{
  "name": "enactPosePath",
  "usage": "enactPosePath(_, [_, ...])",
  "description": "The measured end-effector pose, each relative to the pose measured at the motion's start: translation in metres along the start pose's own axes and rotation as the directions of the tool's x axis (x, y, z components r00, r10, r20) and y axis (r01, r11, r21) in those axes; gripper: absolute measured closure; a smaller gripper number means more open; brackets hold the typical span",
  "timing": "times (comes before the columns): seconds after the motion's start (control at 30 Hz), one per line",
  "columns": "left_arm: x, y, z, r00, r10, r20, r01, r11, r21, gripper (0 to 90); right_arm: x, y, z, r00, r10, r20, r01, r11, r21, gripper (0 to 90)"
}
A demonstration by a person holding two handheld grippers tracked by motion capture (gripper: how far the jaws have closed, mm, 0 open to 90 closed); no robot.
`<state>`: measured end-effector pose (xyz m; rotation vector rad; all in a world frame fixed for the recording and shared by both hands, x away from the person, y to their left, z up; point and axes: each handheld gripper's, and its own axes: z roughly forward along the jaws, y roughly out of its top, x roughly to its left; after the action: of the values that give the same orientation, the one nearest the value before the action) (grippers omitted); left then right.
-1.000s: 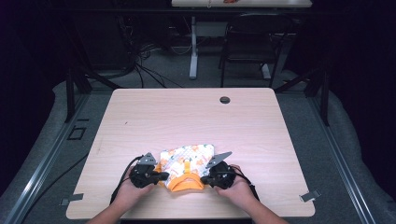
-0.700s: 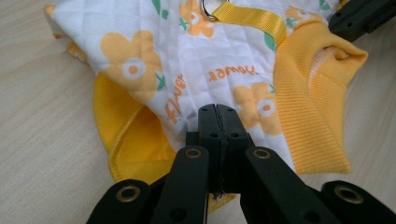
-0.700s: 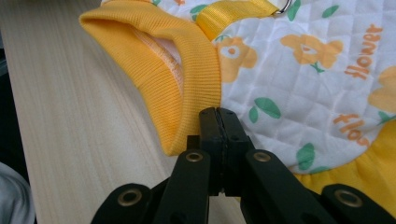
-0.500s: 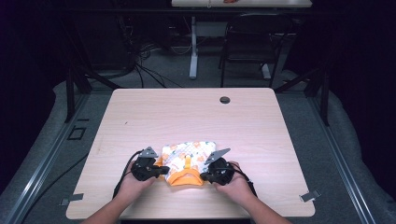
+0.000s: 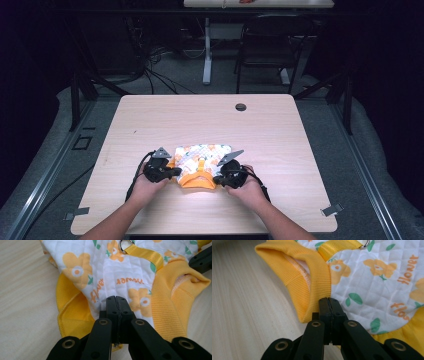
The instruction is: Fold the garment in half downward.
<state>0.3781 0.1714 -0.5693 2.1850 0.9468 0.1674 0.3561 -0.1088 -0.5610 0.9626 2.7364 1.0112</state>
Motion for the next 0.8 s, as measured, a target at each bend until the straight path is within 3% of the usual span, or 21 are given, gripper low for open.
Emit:
enactPosePath(0.2, [0.009, 0.002, 0.004, 0.9981, -0.061, 0.009, 0.061, 0.9978, -0.026, 90.0, -0.007, 0.008, 0.004, 0.9998, 0.002, 0.018, -0.002, 1.0, 0.006, 90.0])
enactPosePath(0.3, [0.012, 0.007, 0.005, 0.9991, -0.042, -0.005, 0.042, 0.9991, -0.013, 90.0, -0.011, 0.011, 0.006, 0.9997, 0.014, 0.021, -0.014, 1.0, 0.0, 90.0])
enactPosePath(0.8, [0.023, 0.018, 0.014, 0.9964, -0.078, -0.035, 0.077, 0.9966, -0.028, 90.0, -0.026, 0.022, 0.012, 0.9974, 0.047, 0.055, -0.047, 0.999, -0.011, 90.0])
